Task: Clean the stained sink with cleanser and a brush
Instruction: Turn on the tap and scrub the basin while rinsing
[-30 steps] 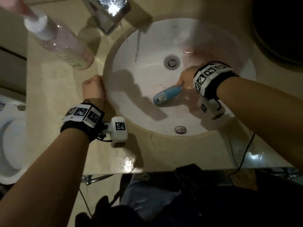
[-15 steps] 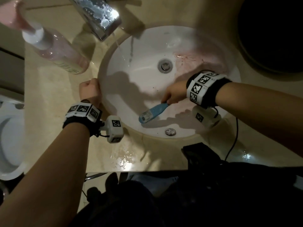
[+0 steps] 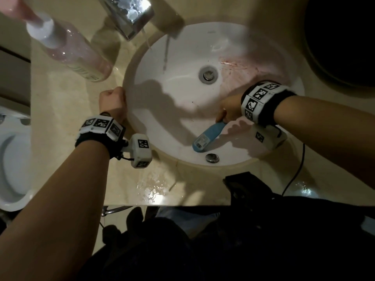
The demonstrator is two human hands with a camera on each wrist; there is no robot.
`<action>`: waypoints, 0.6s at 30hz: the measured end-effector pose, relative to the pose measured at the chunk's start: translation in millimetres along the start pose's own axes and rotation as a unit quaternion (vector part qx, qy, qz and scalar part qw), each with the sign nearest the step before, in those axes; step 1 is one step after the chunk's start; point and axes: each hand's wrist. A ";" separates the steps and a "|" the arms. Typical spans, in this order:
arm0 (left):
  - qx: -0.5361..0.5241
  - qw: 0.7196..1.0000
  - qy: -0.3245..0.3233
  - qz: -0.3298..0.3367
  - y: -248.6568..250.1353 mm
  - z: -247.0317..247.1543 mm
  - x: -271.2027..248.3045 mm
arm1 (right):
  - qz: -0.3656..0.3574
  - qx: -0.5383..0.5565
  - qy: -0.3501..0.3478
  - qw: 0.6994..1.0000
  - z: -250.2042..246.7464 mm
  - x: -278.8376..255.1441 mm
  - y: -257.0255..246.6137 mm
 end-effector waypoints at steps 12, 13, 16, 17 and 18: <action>-0.008 0.999 0.038 -0.013 -0.6 3.1 2.4 | 0.000 -0.139 0.087 0.986 -7.5 6.2 -2.5; -0.008 0.999 0.040 -0.014 -0.8 3.7 2.6 | 0.015 -0.123 0.113 0.986 -12.5 5.6 -0.8; 0.002 0.999 0.038 -0.010 -2.2 5.7 6.7 | -0.037 -0.099 0.120 0.987 -28.1 8.0 -4.0; 0.016 0.999 0.034 -0.010 -3.3 6.3 7.7 | -0.077 -0.068 0.119 0.988 -32.0 7.4 -14.8; 0.030 0.999 0.032 -0.012 -4.8 6.1 10.2 | -0.106 -0.065 0.109 0.986 -33.3 5.4 -26.7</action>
Point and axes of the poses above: each hand's wrist, its own x-axis towards the middle knuckle, its own z-axis out of the palm, y = z × x, and after that the axes turned 14 degrees about -x, right-handed
